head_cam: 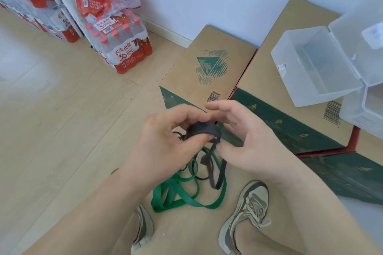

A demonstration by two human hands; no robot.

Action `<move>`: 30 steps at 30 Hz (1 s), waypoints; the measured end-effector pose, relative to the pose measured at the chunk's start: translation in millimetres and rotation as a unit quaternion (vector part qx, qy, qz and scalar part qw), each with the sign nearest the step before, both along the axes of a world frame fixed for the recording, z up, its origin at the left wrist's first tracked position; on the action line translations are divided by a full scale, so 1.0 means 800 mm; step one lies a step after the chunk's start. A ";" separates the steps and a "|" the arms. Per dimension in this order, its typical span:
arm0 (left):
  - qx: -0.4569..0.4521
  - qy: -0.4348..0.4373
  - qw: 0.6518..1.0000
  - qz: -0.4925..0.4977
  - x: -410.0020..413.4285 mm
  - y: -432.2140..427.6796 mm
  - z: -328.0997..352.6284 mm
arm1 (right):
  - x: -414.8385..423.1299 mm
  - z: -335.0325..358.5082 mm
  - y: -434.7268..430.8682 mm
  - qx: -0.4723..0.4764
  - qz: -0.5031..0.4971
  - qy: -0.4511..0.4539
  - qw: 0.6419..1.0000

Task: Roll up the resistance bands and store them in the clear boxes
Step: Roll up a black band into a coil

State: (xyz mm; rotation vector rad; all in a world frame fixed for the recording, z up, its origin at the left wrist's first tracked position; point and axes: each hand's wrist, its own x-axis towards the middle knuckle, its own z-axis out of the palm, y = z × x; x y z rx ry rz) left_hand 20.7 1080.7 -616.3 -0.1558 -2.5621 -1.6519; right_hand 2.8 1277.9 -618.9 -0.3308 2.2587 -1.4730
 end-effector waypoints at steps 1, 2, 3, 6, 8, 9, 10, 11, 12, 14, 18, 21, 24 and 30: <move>0.018 -0.009 1.000 0.007 0.000 0.000 -0.001 | 0.000 0.001 -0.004 -0.017 0.009 0.010 1.000; 0.040 -0.019 0.999 0.017 -0.002 -0.001 -0.002 | 0.000 0.002 -0.006 -0.032 0.010 0.012 0.999; 0.064 -0.031 0.997 0.024 -0.003 -0.002 -0.002 | -0.001 0.003 -0.006 -0.047 0.002 0.013 0.999; 0.100 -0.056 0.993 0.015 -0.004 -0.006 0.000 | -0.002 0.004 -0.007 -0.053 -0.041 0.034 0.997; 0.099 -0.068 0.993 -0.019 -0.003 -0.008 0.002 | -0.001 0.003 -0.007 -0.055 -0.050 0.030 0.997; 0.093 -0.077 0.992 -0.040 -0.003 -0.011 0.001 | 0.001 0.001 -0.007 -0.057 -0.046 0.022 0.997; 0.078 -0.091 0.991 -0.063 -0.005 -0.014 -0.003 | 0.002 0.000 -0.008 -0.055 -0.040 0.016 0.998; 0.052 -0.108 0.989 -0.087 -0.006 -0.017 -0.008 | 0.003 -0.001 -0.007 -0.051 -0.035 0.016 0.998; 0.008 -0.125 0.986 -0.111 -0.007 -0.020 -0.017 | 0.004 -0.002 -0.008 -0.053 -0.032 0.017 0.998; -0.114 -0.153 0.971 -0.147 -0.006 -0.023 -0.034 | 0.005 0.000 -0.010 -0.067 -0.041 0.023 0.997; -0.171 -0.205 0.952 -0.152 -0.003 -0.031 -0.051 | 0.000 0.004 -0.002 -0.075 -0.074 0.020 0.994; -0.105 -0.199 0.966 -0.126 -0.004 -0.032 -0.045 | -0.003 0.006 0.001 -0.106 -0.112 0.009 0.988; -0.050 -0.149 0.981 -0.117 -0.001 -0.012 -0.038 | 0.005 0.003 -0.015 -0.130 -0.117 -0.030 0.984; -0.044 -0.128 0.987 -0.088 -0.002 -0.001 -0.043 | 0.003 0.000 -0.012 -0.146 -0.097 -0.008 0.985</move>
